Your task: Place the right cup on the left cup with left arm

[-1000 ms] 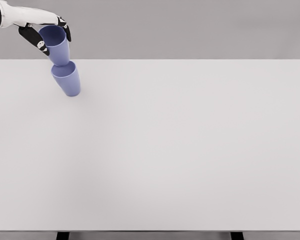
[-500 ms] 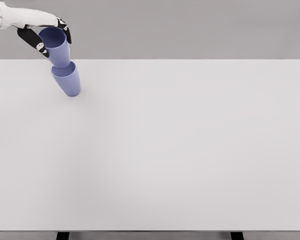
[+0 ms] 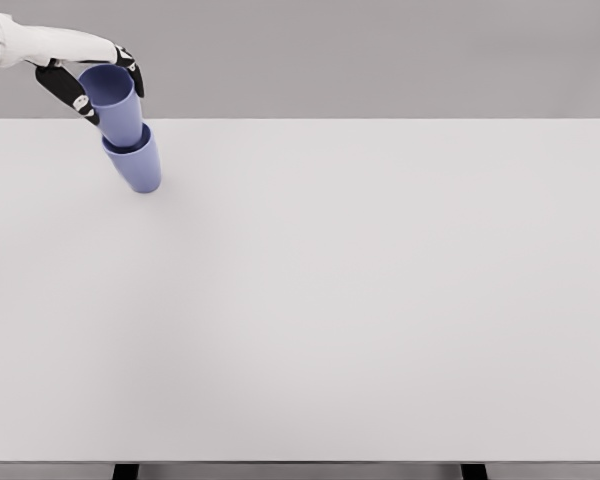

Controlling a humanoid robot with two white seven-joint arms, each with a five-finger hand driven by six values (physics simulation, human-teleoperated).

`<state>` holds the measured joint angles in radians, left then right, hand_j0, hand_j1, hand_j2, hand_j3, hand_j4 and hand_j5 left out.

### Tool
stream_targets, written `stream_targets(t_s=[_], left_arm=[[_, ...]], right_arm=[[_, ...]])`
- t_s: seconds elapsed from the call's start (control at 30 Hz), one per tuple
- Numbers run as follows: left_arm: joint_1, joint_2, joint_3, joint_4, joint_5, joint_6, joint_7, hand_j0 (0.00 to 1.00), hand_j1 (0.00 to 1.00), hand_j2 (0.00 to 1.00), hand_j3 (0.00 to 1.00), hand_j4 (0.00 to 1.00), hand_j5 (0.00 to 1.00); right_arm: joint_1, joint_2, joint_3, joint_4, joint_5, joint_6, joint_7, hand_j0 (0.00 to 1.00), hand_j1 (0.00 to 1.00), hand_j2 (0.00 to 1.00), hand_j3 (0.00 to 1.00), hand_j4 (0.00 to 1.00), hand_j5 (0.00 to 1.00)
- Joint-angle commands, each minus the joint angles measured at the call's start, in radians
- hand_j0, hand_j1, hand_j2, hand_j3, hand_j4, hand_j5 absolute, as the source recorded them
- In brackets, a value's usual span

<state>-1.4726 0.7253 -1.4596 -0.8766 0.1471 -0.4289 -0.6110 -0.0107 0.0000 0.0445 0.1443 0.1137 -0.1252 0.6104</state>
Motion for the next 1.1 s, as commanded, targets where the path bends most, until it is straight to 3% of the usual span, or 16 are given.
stream_targets(t_s=[0.0, 0.77, 0.9, 1.07], left_arm=[[0.0, 0.0, 0.004, 0.001, 0.003, 0.002, 0.0, 0.57, 0.57, 0.57, 0.57, 0.57, 0.57], [0.0, -0.001, 0.013, 0.008, 0.0, 0.004, 0.0, 0.57, 0.57, 0.57, 0.57, 0.57, 0.57], [0.002, -0.001, 0.013, 0.007, 0.0, 0.004, 0.0, 0.62, 0.62, 0.62, 0.62, 0.62, 0.62], [0.003, 0.0, 0.013, 0.004, 0.0, 0.004, 0.0, 0.75, 0.75, 0.75, 0.75, 0.75, 0.75]], right_arm=[[0.0, 0.0, 0.0, 0.0, 0.001, -0.001, 0.0, 1.0, 1.0, 1.0, 1.0, 1.0, 1.0], [0.0, 0.0, 0.0, 0.0, 0.001, -0.001, 0.0, 1.0, 1.0, 1.0, 1.0, 1.0, 1.0], [0.0, 0.0, 0.0, 0.0, 0.001, -0.001, 0.0, 1.0, 1.0, 1.0, 1.0, 1.0, 1.0], [0.0, 0.0, 0.0, 0.001, 0.001, -0.001, 0.0, 1.0, 1.0, 1.0, 1.0, 1.0, 1.0]])
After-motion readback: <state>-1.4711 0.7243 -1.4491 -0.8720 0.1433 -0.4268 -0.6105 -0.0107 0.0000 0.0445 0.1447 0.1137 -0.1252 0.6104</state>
